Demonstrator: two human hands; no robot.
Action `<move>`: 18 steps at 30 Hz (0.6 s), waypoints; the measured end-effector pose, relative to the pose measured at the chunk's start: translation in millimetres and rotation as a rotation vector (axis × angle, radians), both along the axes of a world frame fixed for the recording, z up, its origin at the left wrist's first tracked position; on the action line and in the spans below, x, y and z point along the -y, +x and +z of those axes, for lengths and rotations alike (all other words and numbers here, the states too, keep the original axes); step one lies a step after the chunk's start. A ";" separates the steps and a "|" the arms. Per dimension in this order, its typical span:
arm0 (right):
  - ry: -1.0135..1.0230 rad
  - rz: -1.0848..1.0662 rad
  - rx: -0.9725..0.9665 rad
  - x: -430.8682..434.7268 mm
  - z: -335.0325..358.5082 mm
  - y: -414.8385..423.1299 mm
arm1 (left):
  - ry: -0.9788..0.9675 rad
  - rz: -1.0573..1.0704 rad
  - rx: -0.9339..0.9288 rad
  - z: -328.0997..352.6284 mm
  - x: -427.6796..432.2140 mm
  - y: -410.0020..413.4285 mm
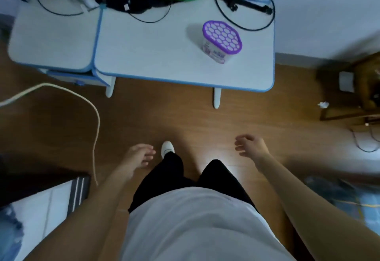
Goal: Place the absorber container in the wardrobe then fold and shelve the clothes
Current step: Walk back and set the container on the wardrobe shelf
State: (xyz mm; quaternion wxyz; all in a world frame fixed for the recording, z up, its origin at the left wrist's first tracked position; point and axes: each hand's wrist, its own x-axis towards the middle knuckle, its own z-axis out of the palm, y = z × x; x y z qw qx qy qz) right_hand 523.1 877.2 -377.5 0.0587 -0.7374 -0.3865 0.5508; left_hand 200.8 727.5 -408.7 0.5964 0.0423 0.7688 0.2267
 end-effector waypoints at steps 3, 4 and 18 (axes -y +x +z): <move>-0.062 -0.033 0.081 2.9 -1.3 5.9 | 0.125 -0.055 -0.030 19.5 -88.4 -10.5; -0.070 -0.045 0.096 2.0 -0.8 6.7 | 0.189 -0.074 -0.037 26.0 -118.6 -10.8; 0.092 0.165 -0.012 -161.8 21.8 -25.1 | 0.504 -0.447 -0.279 50.7 -409.5 27.9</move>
